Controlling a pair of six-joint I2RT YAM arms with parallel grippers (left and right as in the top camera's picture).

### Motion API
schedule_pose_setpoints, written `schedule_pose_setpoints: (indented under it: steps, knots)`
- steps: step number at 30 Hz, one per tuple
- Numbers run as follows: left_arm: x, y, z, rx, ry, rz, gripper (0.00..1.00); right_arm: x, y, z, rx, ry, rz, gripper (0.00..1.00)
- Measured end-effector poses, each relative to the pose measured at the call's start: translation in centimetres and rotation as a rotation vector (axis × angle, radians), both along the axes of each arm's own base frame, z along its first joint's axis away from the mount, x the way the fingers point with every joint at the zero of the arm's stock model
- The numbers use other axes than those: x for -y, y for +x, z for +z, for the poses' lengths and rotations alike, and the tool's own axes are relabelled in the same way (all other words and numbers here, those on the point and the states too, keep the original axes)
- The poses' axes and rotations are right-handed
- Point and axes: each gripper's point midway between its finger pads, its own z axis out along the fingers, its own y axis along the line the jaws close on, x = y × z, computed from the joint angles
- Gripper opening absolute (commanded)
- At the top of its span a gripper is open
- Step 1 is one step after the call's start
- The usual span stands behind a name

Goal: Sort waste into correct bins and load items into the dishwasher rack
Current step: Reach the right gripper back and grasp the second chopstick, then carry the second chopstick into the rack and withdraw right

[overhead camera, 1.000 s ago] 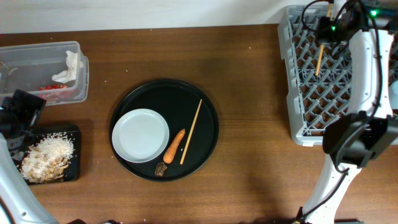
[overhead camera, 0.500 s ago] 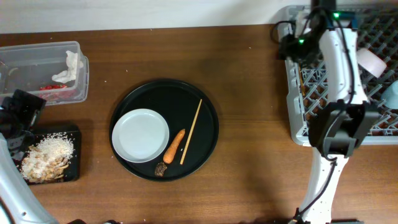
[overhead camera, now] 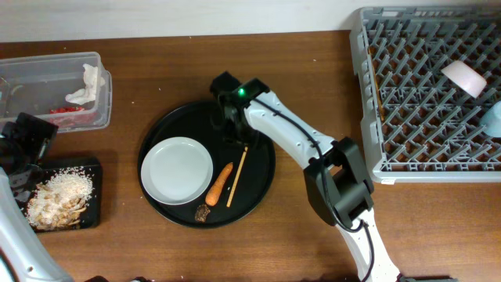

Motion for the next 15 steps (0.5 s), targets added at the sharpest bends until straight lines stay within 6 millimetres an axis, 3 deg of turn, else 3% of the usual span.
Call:
schedule_pose_setpoints:
  steps: [4,7,9,12,15]
  knots:
    - [0.0,0.0,0.0,0.001,0.000,0.000,0.99,-0.9,-1.2,-1.8,-0.003,-0.007,-0.045,0.44]
    - [0.0,0.0,0.0,0.000,0.000,0.000,0.99,-0.8,-2.2,-3.3,-0.022,-0.025,-0.045,0.38]
    - [0.0,0.0,0.0,0.000,-0.001,0.000,0.99,-0.6,-2.3,-3.3,-0.019,-0.027,-0.045,0.29]
    - [0.0,0.0,0.0,0.000,-0.001,0.000,0.99,-0.3,-2.5,-3.4,-0.021,-0.038,-0.038,0.04]
    - [0.0,0.0,0.0,0.001,0.000,0.000,0.99,-0.2,-2.5,-3.3,-0.020,-0.044,-0.029,0.04]
